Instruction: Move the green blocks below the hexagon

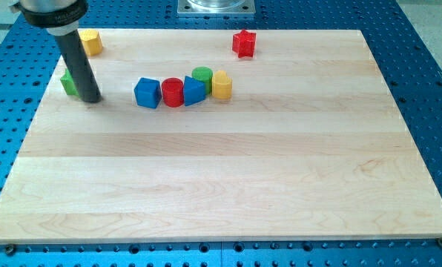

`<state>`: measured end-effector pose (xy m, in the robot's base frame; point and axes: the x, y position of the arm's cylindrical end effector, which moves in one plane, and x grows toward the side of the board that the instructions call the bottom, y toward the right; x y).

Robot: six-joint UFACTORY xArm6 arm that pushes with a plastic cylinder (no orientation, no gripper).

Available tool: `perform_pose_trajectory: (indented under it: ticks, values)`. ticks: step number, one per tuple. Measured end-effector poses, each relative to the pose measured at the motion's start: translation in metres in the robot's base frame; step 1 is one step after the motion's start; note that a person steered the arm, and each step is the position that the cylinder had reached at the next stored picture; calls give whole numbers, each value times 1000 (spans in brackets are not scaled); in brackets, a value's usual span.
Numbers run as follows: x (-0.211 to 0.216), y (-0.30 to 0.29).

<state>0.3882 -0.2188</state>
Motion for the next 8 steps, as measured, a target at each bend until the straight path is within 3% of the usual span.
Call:
perform_pose_trajectory:
  ticks: [1, 3, 5, 8]
  values:
    - [18, -9]
    - [-14, -35]
    - [-42, 38]
    - [-33, -37]
